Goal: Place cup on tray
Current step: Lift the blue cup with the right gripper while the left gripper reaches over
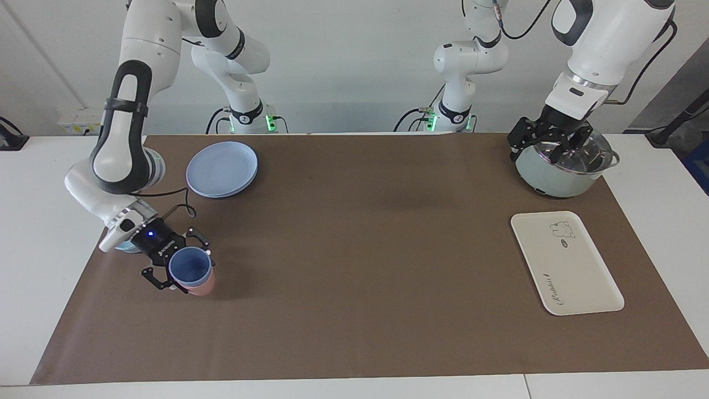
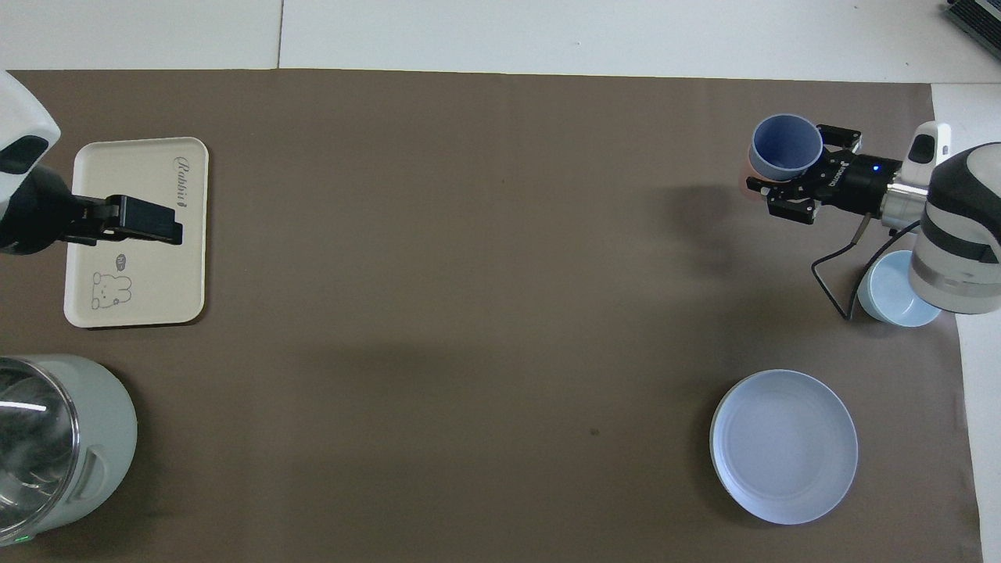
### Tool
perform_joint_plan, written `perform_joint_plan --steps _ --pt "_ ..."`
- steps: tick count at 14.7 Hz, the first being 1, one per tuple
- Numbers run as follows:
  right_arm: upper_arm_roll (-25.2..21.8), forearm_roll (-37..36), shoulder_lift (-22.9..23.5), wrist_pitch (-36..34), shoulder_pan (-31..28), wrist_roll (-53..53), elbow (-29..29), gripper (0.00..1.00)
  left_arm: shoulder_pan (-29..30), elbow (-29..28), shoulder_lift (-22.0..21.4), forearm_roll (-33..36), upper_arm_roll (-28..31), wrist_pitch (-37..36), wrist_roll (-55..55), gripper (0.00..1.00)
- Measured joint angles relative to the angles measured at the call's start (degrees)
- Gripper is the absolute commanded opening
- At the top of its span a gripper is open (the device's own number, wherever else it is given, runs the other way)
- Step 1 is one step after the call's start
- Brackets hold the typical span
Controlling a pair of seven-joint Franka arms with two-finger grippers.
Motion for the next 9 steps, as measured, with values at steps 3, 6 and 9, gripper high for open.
perform_joint_plan --steps 3,6,9 --pt "0.10 -16.18 -7.36 -2.12 0.45 13.71 -0.06 0.00 -0.31 -1.52 0.14 -7.73 -0.18 4.50 -4.79 1.00" --pt "0.19 -29.56 -13.09 -7.60 1.78 23.68 -0.09 0.00 -4.86 -4.06 0.88 -11.76 -0.45 12.85 -12.65 1.00" --pt "0.29 -41.15 -17.45 -11.55 6.88 33.92 -0.15 0.00 -12.15 -6.61 2.35 -16.86 -0.78 22.19 -20.84 0.92"
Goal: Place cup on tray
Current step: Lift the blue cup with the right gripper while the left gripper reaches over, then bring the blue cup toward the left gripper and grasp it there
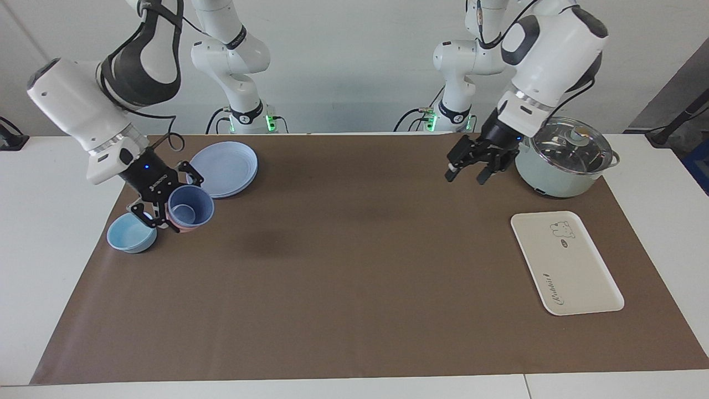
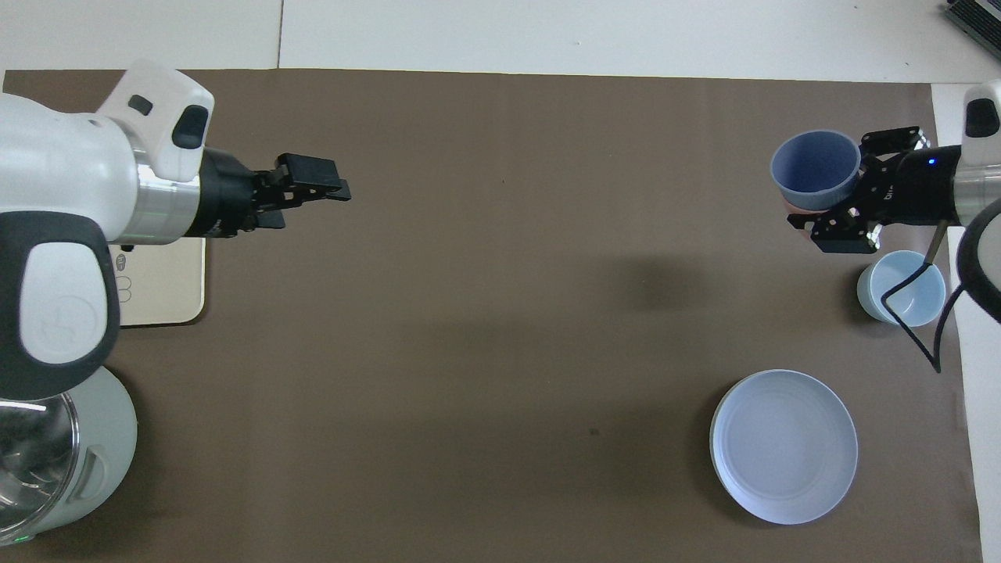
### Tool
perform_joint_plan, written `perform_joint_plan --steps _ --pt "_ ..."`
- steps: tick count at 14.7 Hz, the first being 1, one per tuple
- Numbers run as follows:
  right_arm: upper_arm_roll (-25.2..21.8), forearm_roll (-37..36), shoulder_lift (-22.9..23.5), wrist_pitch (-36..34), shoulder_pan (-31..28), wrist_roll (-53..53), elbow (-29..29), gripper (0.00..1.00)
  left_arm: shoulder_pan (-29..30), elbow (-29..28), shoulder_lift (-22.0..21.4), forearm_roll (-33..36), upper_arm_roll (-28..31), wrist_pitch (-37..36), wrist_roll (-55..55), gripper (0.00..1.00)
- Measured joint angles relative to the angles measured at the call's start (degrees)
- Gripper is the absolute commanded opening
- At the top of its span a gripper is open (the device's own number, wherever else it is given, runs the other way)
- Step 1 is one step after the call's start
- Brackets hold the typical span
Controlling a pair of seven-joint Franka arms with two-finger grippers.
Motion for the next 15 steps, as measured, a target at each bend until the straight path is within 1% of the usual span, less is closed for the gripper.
perform_joint_plan --steps 1,2,3,5,7,8,9,11,12,15 --pt "0.04 -2.55 -0.82 -0.41 2.09 3.11 -0.04 0.00 -2.05 -0.26 0.82 -3.39 -0.05 3.39 -1.68 0.90" --pt "0.09 -4.87 -1.30 -0.75 4.15 6.21 -0.04 0.00 -4.11 -0.36 1.83 -6.75 -0.06 7.15 -2.77 0.84" --pt "0.12 -7.08 -1.48 -1.08 5.96 8.77 0.05 0.00 -6.12 -0.40 2.96 -9.65 -0.08 10.94 -3.73 0.77" --pt "0.16 -12.31 -1.50 -1.90 9.58 13.98 0.57 0.00 -10.61 -0.45 5.69 -14.39 -0.14 19.90 -4.73 0.70" --pt "0.20 -17.31 -1.50 -2.41 13.58 19.57 1.10 0.00 -15.72 -0.43 8.54 -16.53 -0.20 28.90 -6.27 0.63" --pt "0.22 -19.06 -1.50 -2.47 15.39 21.86 1.22 0.00 -17.64 -0.38 9.56 -16.80 -0.23 31.98 -7.24 0.61" --pt "0.23 -20.24 -1.50 -2.66 17.08 23.74 1.32 0.00 -19.15 -0.23 10.33 -16.92 -0.23 33.92 -7.87 0.58" --pt "0.24 -20.90 -1.50 -3.31 19.42 25.77 1.43 0.00 -20.89 0.09 10.90 -16.97 -0.19 35.15 -8.46 0.58" --pt "0.24 -21.15 -1.50 -3.38 20.16 26.46 1.44 0.00 -21.51 0.15 10.94 -16.98 -0.20 35.68 -8.61 0.58" --pt "0.22 -22.26 -1.50 -3.42 21.70 28.30 1.44 0.00 -23.13 0.19 11.03 -16.98 -0.18 36.42 -8.90 0.53"
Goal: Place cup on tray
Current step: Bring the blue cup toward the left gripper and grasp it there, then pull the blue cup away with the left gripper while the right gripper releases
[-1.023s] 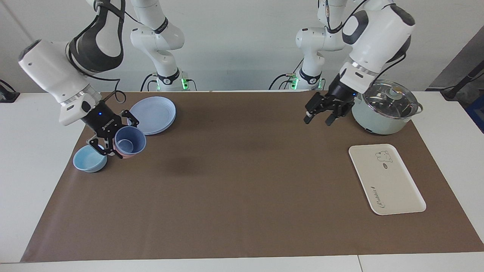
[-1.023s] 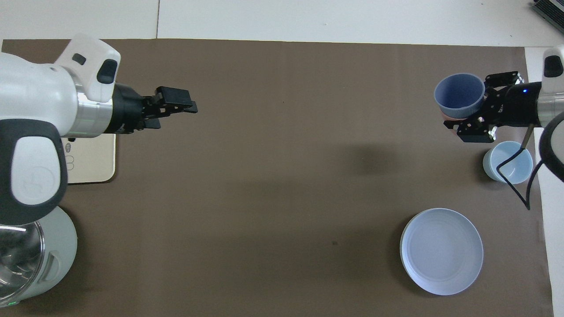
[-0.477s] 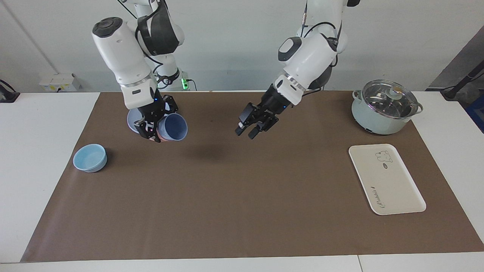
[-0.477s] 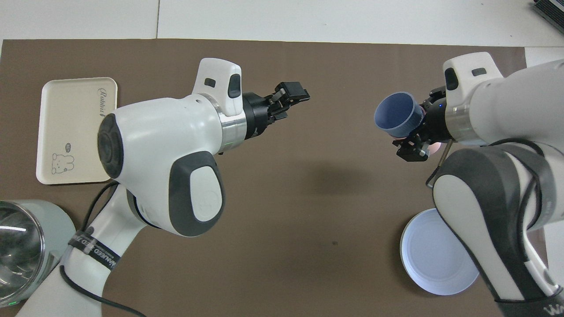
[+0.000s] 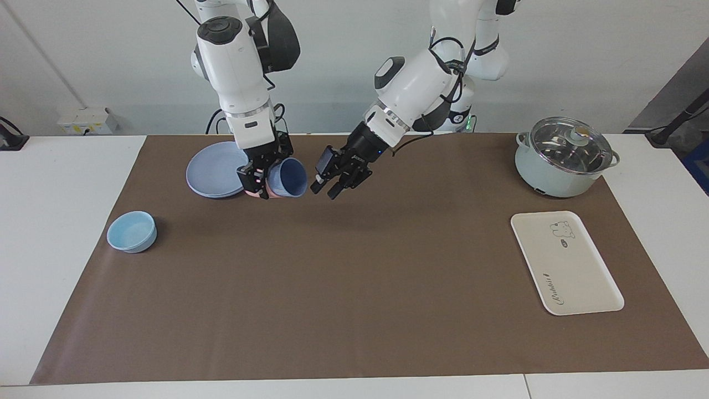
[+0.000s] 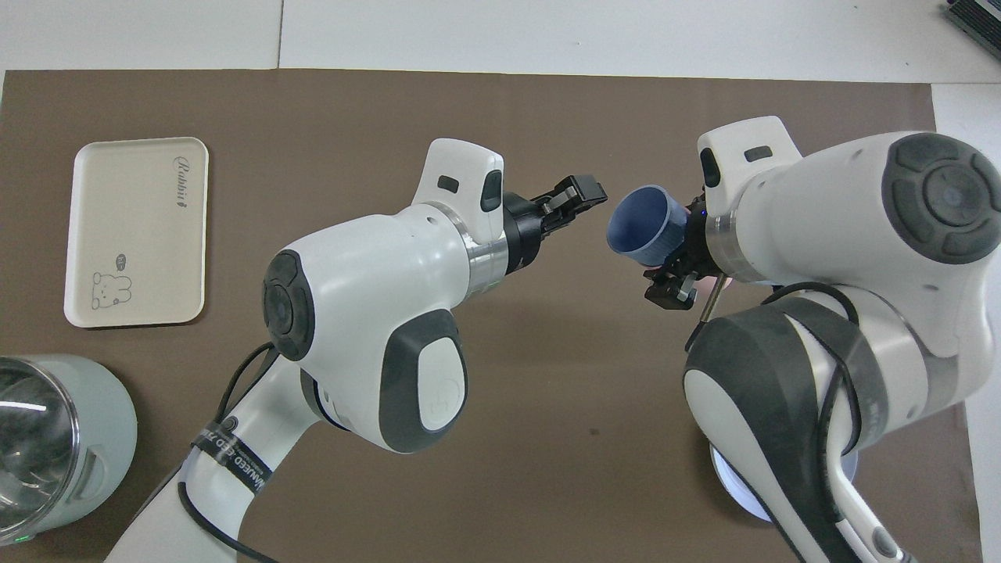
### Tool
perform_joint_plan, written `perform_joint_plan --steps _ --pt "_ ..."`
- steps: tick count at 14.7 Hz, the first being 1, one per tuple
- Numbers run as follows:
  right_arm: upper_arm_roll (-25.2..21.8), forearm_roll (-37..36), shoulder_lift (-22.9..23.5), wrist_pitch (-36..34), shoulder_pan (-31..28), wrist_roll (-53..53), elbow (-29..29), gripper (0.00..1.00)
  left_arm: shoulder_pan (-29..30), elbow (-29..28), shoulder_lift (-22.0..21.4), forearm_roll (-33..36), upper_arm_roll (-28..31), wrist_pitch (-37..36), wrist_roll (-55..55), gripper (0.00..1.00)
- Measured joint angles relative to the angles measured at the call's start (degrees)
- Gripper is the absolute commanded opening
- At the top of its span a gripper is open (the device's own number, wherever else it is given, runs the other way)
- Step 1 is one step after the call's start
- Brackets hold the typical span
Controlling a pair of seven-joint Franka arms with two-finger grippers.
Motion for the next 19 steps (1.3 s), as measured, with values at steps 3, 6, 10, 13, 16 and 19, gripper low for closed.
perform_joint_plan --steps 3,6,10,13,16,19 --pt "0.00 -0.16 0.00 0.00 0.27 0.13 0.00 0.00 -2.60 -0.10 0.42 -0.01 -0.04 -0.04 -0.11 0.46" --pt "-0.02 -0.28 0.01 -0.29 0.27 0.13 -0.05 0.00 -4.33 -0.08 0.65 -0.01 0.10 0.18 -0.29 0.05" --pt "-0.15 -0.43 0.01 -0.30 0.21 0.13 0.06 0.00 -4.33 -0.21 0.72 -0.03 0.63 -0.08 -0.29 0.00" --pt "-0.15 -0.45 0.07 -0.44 0.23 0.27 -0.02 0.00 -4.30 -0.04 0.75 -0.03 0.81 -0.08 -0.31 0.00" --pt "-0.11 -0.45 0.09 -0.08 0.25 0.38 0.06 0.00 -3.87 0.49 0.77 -0.03 0.85 -0.84 -0.31 0.00" --pt "-0.19 -0.46 0.10 0.05 0.21 0.38 0.13 0.00 -0.60 4.19 0.94 -0.05 0.99 -8.22 -0.31 0.00"
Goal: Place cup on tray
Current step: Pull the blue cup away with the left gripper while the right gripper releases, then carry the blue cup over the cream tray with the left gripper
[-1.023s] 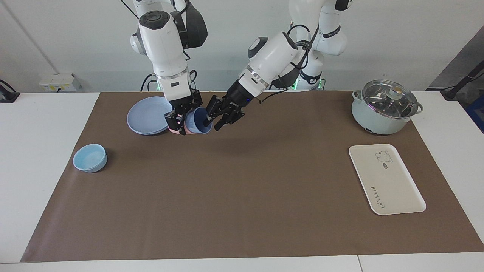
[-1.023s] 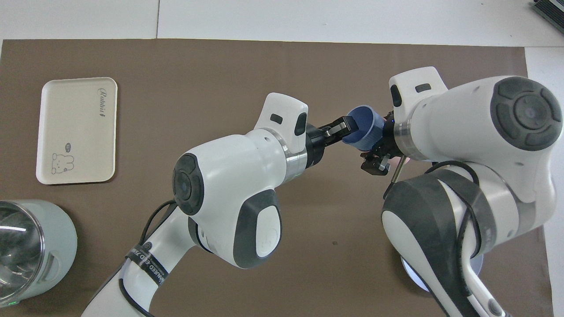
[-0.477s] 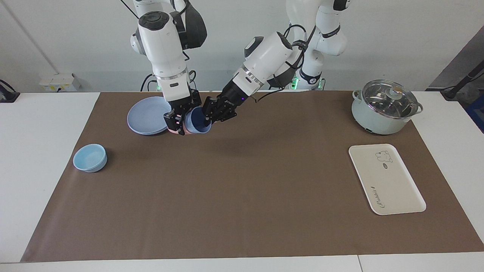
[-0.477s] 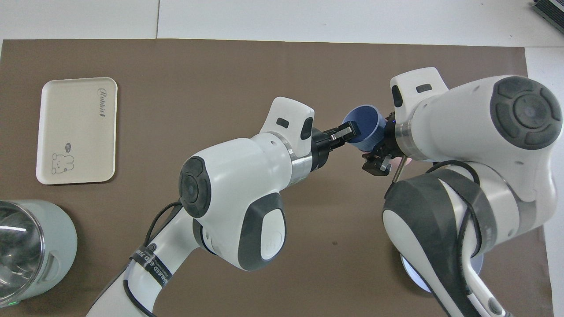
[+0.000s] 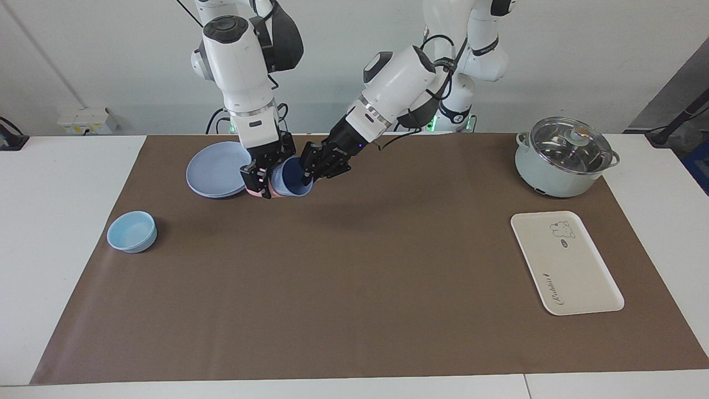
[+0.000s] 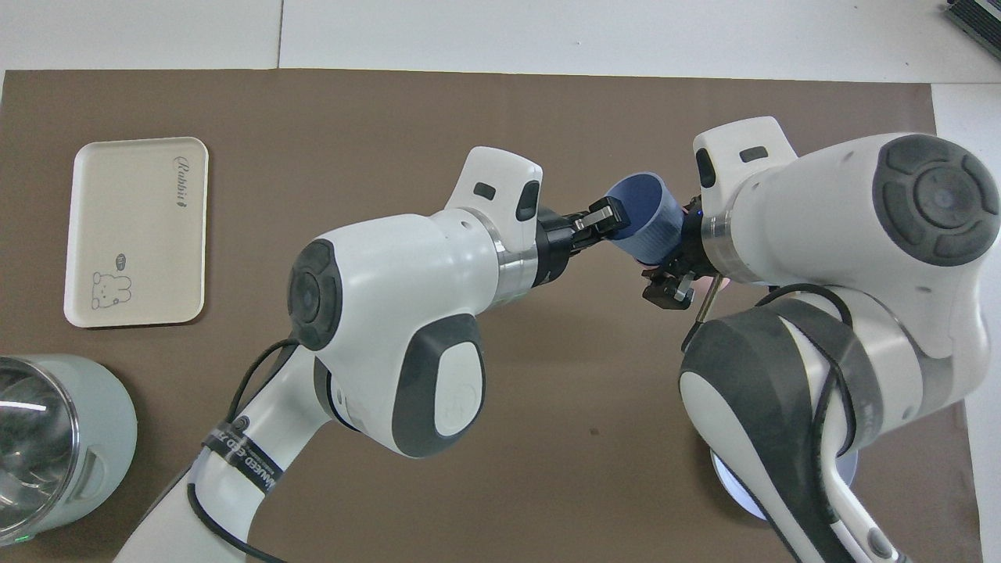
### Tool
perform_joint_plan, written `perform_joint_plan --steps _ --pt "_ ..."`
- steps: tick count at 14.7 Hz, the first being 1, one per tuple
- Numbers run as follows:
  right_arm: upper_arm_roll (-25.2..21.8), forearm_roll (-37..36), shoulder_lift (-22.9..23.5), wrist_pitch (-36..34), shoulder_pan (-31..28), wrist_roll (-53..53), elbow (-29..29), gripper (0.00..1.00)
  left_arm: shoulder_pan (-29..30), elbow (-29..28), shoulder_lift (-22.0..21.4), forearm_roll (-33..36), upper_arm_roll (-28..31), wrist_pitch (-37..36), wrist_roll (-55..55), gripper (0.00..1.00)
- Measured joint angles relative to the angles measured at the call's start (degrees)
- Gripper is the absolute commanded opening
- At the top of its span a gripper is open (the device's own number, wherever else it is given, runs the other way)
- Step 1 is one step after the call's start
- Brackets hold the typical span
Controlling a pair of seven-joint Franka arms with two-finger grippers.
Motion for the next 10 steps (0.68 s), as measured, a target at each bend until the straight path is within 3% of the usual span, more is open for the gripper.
perform_joint_plan --steps 6,10 --pt "0.05 0.00 0.03 -0.07 0.04 0.00 -0.01 0.00 9.08 8.24 1.79 0.00 0.31 -13.07 -0.92 0.00" --pt "-0.12 0.01 0.04 0.60 -0.34 0.25 -0.07 0.00 19.80 10.70 1.73 0.84 0.91 -21.13 -0.26 0.00"
